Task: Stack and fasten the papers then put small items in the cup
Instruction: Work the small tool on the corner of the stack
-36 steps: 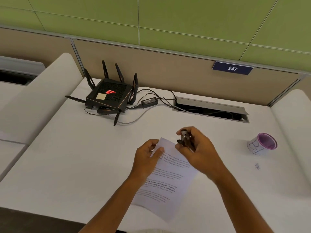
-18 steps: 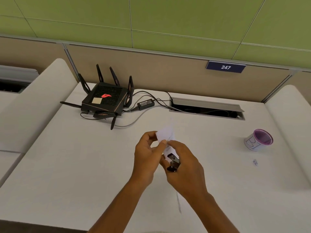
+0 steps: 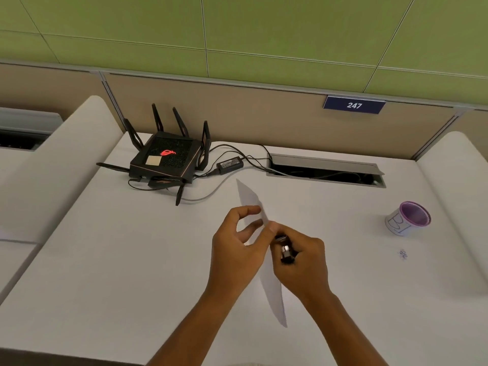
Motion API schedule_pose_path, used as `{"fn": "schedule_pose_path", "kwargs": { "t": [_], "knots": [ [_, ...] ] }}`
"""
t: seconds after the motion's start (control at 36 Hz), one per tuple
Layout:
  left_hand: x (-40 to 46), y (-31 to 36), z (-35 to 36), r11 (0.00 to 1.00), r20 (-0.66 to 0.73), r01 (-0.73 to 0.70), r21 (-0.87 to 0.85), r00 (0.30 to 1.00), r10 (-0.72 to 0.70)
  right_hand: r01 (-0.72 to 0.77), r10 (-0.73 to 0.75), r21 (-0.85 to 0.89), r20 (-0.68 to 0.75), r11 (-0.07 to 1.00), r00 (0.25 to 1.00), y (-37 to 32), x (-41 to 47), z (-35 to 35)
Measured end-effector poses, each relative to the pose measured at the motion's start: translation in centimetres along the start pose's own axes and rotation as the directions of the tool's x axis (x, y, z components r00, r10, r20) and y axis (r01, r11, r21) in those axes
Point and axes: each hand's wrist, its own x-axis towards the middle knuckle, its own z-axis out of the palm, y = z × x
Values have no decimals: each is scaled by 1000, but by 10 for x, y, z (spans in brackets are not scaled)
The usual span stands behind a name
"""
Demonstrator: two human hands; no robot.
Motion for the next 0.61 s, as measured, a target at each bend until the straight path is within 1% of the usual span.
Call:
{"fn": "schedule_pose_path", "kwargs": {
  "t": [0.03, 0.06, 0.08, 0.11, 0.17, 0.22, 0.33, 0.39, 0.53, 0.61],
  "knots": [
    [-1, 1, 0, 1000, 9, -29, 9, 1000, 29, -42, 43, 53, -17, 998, 999, -2, 2, -2],
    [-3, 1, -1, 998, 14, -56, 20, 998, 55, -114, 117, 102, -23, 988, 993, -4, 4, -4],
    [-4, 1, -1, 996, 18, -81, 33, 997, 80, -212, 218, 154, -18, 965, 976, -7, 6, -6],
    [-4, 0, -1, 993, 21, -108, 49, 994, 107, -326, 335, 219, -1, 920, 942, -10, 9, -8],
    [-6, -5, -2, 978, 28, -172, 116, 985, 169, -515, 538, 376, 49, 770, 841, -14, 15, -13],
    [-8, -9, -2, 952, 45, -223, 209, 975, 219, -604, 645, 505, 116, 617, 756, -16, 21, -19],
    [-15, -16, -1, 915, 80, -265, 305, 964, 253, -652, 695, 622, 229, 433, 681, -9, 27, -28],
    [-17, -18, 0, 903, 99, -271, 333, 963, 252, -667, 696, 649, 285, 366, 659, -5, 28, -30],
    [-22, -20, 5, 899, 155, -260, 352, 964, 218, -683, 686, 683, 368, 259, 628, -2, 29, -32],
    [-25, -23, 8, 896, 194, -252, 365, 962, 191, -689, 687, 687, 386, 231, 615, -2, 28, -31]
  ]
}}
